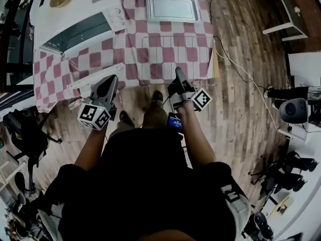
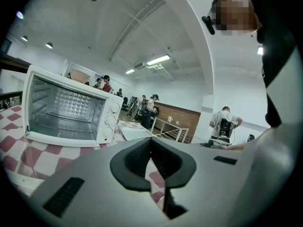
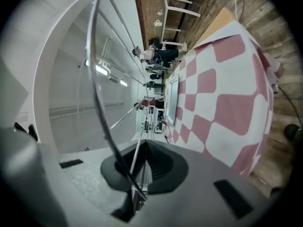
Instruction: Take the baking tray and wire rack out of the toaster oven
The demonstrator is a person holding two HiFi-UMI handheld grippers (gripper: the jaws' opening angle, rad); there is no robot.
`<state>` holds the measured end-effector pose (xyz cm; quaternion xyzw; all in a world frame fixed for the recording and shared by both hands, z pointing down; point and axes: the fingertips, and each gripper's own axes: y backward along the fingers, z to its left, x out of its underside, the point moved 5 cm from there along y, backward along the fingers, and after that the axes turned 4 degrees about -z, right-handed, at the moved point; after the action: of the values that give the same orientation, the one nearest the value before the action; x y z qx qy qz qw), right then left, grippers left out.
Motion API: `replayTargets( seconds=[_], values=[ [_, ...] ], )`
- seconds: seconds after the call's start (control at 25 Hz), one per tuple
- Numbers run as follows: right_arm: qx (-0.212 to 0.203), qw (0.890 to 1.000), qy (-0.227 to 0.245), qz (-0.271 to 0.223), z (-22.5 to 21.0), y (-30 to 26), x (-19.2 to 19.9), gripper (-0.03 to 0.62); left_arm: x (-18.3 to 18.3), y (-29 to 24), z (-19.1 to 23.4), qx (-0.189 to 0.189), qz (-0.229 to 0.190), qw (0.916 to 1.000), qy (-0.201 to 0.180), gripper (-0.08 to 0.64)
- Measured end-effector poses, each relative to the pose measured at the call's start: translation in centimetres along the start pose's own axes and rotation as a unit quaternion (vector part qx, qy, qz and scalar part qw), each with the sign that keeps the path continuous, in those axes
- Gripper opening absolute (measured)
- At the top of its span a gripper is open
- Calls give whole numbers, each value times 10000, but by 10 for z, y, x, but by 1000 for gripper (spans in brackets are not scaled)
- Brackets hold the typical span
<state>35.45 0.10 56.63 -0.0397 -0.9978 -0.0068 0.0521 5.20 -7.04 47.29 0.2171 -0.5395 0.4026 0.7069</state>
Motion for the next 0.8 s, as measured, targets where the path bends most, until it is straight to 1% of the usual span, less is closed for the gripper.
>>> replayTargets(
  seconds=[0.16, 0.36, 0.6, 0.72, 0.8],
  values=[
    [88, 9996, -147, 226, -28, -23, -33, 5, 12, -43, -10, -158, 144, 9997, 68, -9],
    [238, 9979, -423, 431, -66, -51, -56, 5, 26, -82, -14, -379, 212, 9990, 97, -9],
    [416, 9948, -600, 707, -94, -74, -65, 5, 39, -101, -16, -668, 387, 9969, 167, -9],
    [539, 9927, -802, 721, -103, -82, -67, 5, 45, -108, -18, -757, 438, 9959, 222, -9],
    [622, 9918, -856, 710, -110, -86, -71, 5, 45, -114, -21, -763, 448, 9958, 220, -9]
  ],
)
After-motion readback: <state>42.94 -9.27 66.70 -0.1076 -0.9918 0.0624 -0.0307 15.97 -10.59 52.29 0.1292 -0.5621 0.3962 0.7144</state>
